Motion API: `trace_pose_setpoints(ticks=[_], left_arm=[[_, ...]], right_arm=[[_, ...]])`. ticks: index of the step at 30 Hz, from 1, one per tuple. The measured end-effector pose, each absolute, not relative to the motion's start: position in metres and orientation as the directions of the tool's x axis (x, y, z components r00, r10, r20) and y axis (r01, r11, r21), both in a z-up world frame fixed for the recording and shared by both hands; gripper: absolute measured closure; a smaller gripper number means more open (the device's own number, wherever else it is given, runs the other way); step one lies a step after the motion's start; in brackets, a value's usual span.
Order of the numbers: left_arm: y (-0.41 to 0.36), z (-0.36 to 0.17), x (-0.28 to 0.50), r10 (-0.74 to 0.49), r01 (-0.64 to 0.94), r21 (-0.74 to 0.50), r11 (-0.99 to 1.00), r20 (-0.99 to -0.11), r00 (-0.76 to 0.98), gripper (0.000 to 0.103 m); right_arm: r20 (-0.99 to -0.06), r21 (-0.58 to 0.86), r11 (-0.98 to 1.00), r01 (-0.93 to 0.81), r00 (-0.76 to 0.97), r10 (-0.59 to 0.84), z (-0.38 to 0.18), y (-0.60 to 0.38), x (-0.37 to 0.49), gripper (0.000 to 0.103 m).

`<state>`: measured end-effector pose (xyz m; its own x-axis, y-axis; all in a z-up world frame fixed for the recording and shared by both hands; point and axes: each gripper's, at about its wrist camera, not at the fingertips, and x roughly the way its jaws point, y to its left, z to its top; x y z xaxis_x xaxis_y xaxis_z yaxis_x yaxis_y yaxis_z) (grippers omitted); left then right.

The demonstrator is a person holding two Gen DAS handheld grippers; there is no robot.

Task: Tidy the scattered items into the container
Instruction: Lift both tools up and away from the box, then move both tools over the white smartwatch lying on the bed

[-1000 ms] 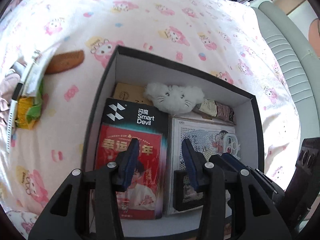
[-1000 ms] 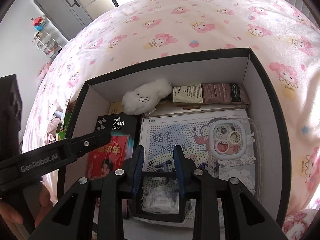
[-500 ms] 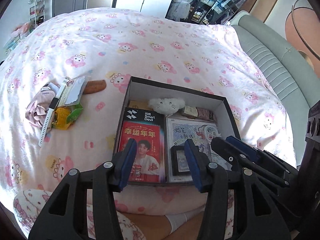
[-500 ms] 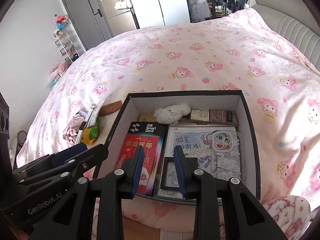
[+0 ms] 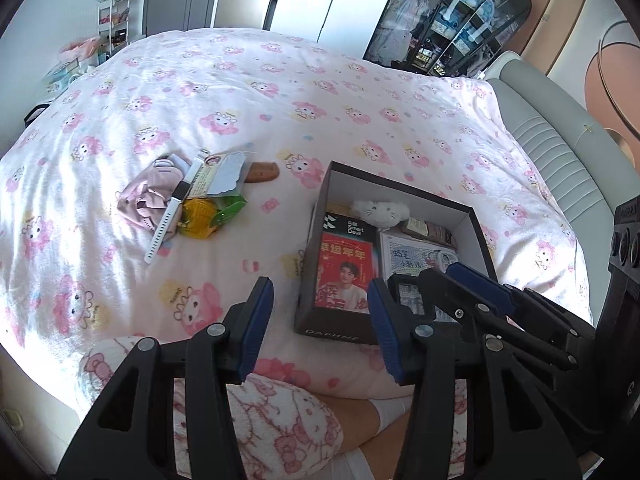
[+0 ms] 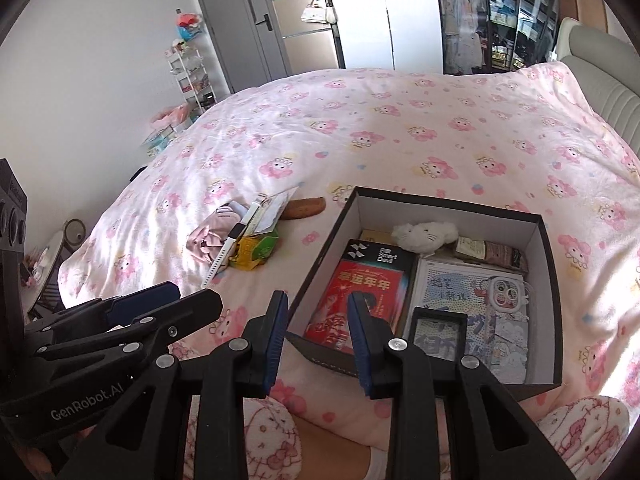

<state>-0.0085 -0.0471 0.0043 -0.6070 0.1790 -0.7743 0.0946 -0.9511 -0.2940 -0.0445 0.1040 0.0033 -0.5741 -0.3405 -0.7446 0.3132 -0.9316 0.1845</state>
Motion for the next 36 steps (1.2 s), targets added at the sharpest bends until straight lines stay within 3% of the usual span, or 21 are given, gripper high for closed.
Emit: trace_pose_setpoints(ticks=[16, 24, 36], left_arm=[[-0.108, -0.015, 0.013, 0.100, 0.211, -0.274, -0.938, -0.800, -0.592, 0.054], [-0.127, -0.041, 0.011, 0.169, 0.239, -0.355, -0.904, -0.809, -0.563, 0.056], [-0.181, -0.053, -0.016, 0.147, 0.348, -0.426, -0.835, -0.782, -0.605, 0.058]], right_arm=[[-0.780, 0.146, -0.902, 0.407, -0.513, -0.358, -0.013, 0.032, -0.040, 0.076], [-0.804, 0.204, -0.886, 0.417, -0.445, -0.394, -0.034, 0.018, -0.046, 0.077], [-0.810, 0.204, -0.872, 0.446, -0.423, -0.406, -0.041, -0.029, -0.091, 0.077]])
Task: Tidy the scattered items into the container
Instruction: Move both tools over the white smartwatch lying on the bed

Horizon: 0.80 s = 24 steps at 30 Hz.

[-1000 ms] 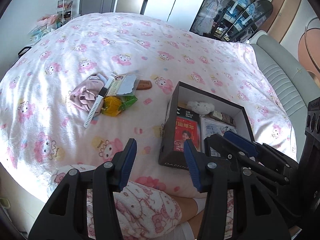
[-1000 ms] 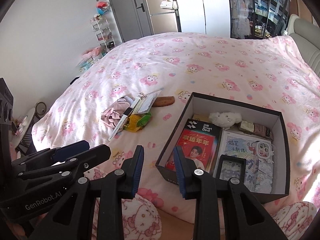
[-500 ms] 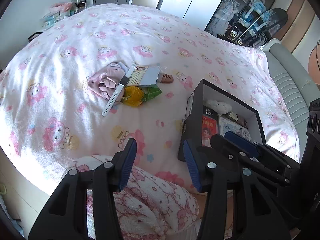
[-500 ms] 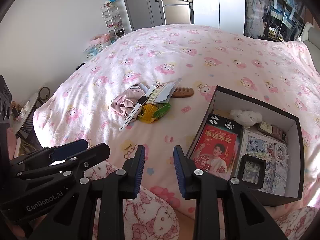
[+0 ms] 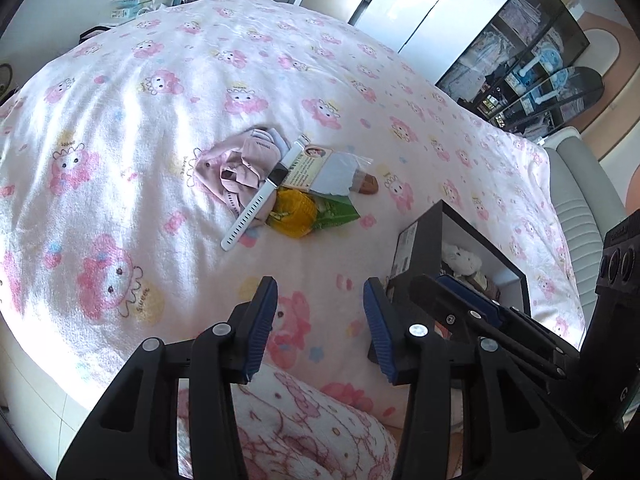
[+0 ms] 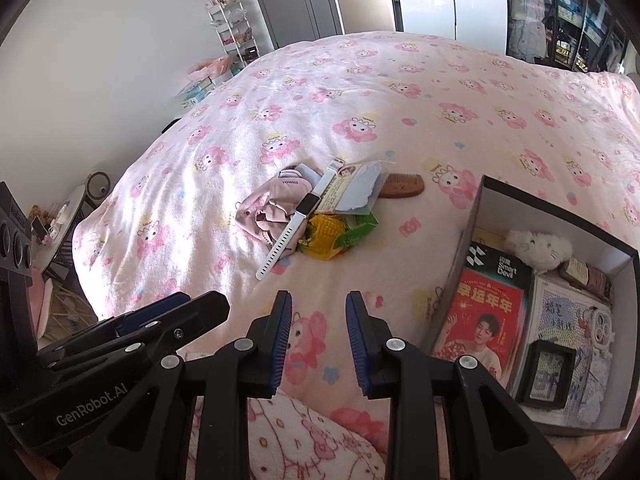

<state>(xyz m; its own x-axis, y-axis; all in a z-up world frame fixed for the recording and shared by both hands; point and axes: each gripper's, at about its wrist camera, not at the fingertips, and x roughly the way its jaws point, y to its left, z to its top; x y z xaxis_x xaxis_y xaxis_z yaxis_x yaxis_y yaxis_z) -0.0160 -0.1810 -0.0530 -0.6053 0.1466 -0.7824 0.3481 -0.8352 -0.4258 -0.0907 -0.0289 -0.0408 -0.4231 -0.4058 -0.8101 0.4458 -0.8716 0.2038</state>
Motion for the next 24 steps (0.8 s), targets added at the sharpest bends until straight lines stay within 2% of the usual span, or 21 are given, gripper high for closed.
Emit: trace_pose_setpoints(ticks=[9, 12, 14, 18, 22, 24], left_arm=[[-0.223, -0.089, -0.043, 0.126, 0.462, -0.456, -0.760, -0.802, -0.584, 0.063], [-0.236, -0.110, -0.058, 0.161, 0.502, -0.506, -0.701, -0.799, -0.579, 0.062], [-0.245, -0.129, -0.067, 0.160, 0.568, -0.536, -0.625, -0.800, -0.579, 0.062], [-0.260, -0.165, -0.095, 0.219, 0.635, -0.569, -0.523, -0.809, -0.545, 0.062], [-0.272, -0.181, -0.111, 0.123, 0.722, -0.477, -0.501, -0.865, -0.486, 0.062], [-0.277, -0.198, -0.114, 0.177, 0.741, -0.488, -0.461, -0.869, -0.462, 0.062]], right_arm=[[-0.840, 0.139, -0.871, 0.471, -0.411, -0.356, -0.065, -0.078, -0.124, 0.077], [-0.850, 0.181, -0.872, 0.455, -0.374, -0.371, -0.080, -0.079, -0.143, 0.077], [-0.829, 0.272, -0.876, 0.399, -0.364, -0.424, -0.088, -0.071, -0.157, 0.077], [-0.836, 0.237, -0.917, 0.321, -0.415, -0.361, -0.100, -0.063, -0.171, 0.077], [-0.875, 0.244, -0.914, 0.323, -0.333, -0.352, -0.124, -0.070, -0.183, 0.077], [-0.883, 0.253, -0.904, 0.344, -0.299, -0.361, -0.134, -0.078, -0.186, 0.077]])
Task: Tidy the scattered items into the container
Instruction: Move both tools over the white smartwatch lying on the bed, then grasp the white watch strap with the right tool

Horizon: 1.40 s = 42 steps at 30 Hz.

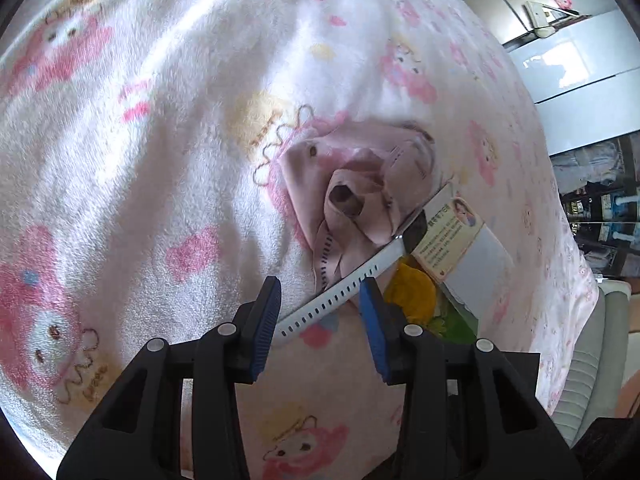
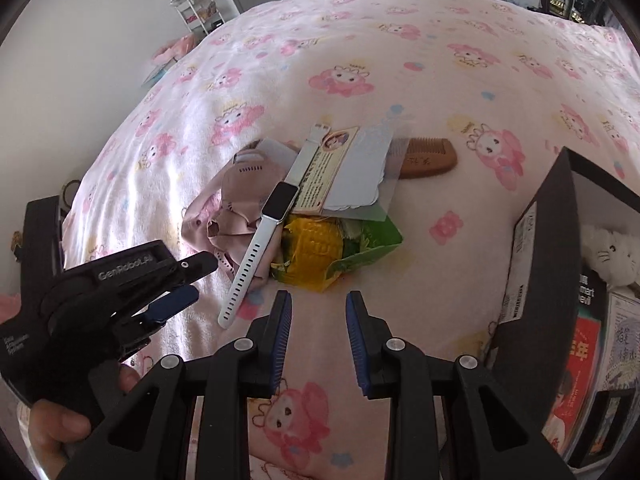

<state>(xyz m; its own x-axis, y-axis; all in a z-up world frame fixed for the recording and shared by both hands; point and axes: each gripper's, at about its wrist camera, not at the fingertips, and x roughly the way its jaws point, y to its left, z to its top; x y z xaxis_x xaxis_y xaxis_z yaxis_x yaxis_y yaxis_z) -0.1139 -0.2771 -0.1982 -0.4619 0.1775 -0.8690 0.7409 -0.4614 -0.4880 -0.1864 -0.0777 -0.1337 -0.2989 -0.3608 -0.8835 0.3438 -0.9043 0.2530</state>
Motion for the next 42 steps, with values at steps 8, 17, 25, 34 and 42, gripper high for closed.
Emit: trace_pose_setpoints(ticks=[8, 17, 25, 34, 42], left_arm=[[-0.271, -0.227, -0.128, 0.263, 0.751, -0.468, -0.465, -0.883, -0.388, 0.063], [-0.236, -0.222, -0.138, 0.370, 0.640, -0.536, -0.550, -0.844, -0.389, 0.094], [-0.229, -0.211, -0.132, 0.425, 0.557, -0.639, -0.530, -0.769, -0.478, 0.097], [-0.220, -0.196, -0.140, 0.490, 0.456, -0.698, -0.552, -0.715, -0.499, 0.101], [-0.191, -0.168, -0.138, 0.585, 0.258, -0.754, -0.604, -0.639, -0.499, 0.091]], right_arm=[[-0.904, 0.307, -0.893, 0.330, -0.193, -0.382, -0.172, -0.097, -0.200, 0.077], [-0.910, 0.304, -0.905, 0.296, -0.191, -0.368, -0.173, -0.075, -0.202, 0.077], [-0.901, 0.372, -0.869, 0.326, -0.097, -0.423, -0.191, -0.088, -0.196, 0.077], [-0.901, 0.365, -0.895, 0.256, -0.147, -0.409, -0.183, -0.060, -0.189, 0.075], [-0.886, 0.349, -0.901, 0.257, -0.222, -0.407, -0.144, -0.041, -0.168, 0.074]])
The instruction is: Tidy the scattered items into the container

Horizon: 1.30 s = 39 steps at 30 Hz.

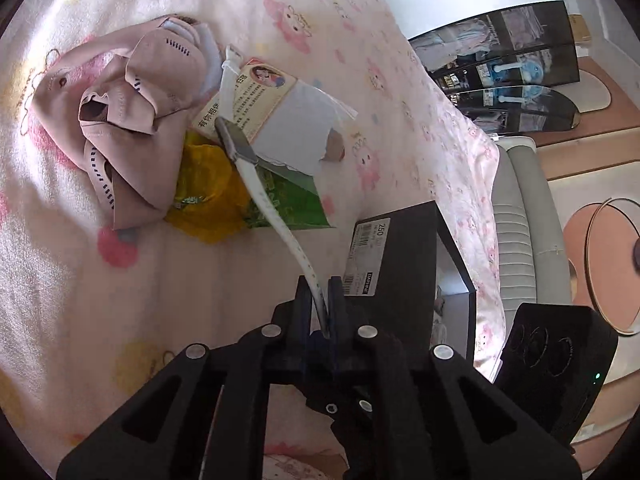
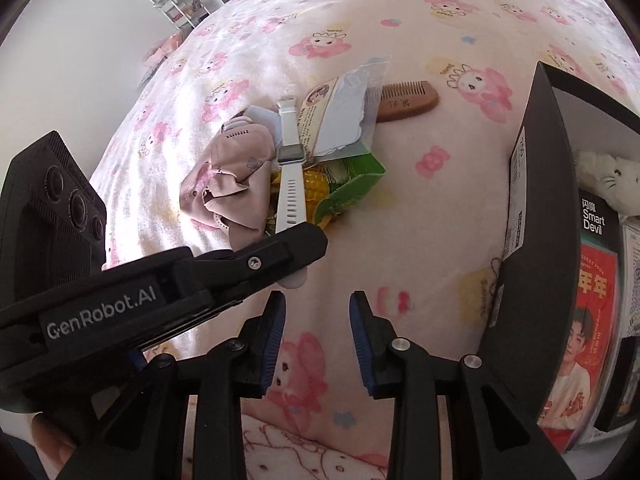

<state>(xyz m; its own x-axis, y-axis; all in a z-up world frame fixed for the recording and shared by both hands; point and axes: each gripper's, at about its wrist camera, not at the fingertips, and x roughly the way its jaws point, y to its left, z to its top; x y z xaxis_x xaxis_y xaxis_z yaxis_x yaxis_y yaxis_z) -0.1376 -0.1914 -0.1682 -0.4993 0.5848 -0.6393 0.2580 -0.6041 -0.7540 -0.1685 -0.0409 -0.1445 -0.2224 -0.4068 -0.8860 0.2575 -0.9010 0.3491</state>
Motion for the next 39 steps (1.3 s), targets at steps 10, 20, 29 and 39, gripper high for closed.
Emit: trace_pose_setpoints(ticks=[10, 20, 29, 39], left_arm=[[-0.249, -0.199, -0.115, 0.505, 0.501, -0.797, -0.337, -0.602, -0.619, 0.057], [-0.252, -0.212, -0.121, 0.389, 0.615, -0.683, -0.395, -0.730, -0.561, 0.064], [-0.255, -0.212, -0.119, 0.387, 0.598, -0.710, -0.372, -0.704, -0.595, 0.064], [-0.223, -0.223, -0.147, 0.552, 0.532, -0.741, -0.409, -0.665, -0.502, 0.073]], right_arm=[[-0.894, 0.345, -0.901, 0.263, -0.199, -0.401, -0.155, -0.051, -0.174, 0.070], [-0.891, 0.407, -0.875, 0.261, -0.097, -0.443, -0.209, -0.080, -0.207, 0.090], [-0.877, 0.374, -0.864, 0.337, -0.175, -0.447, -0.171, -0.065, -0.160, 0.090], [-0.900, 0.355, -0.874, 0.333, -0.132, -0.416, -0.176, -0.056, -0.147, 0.090]])
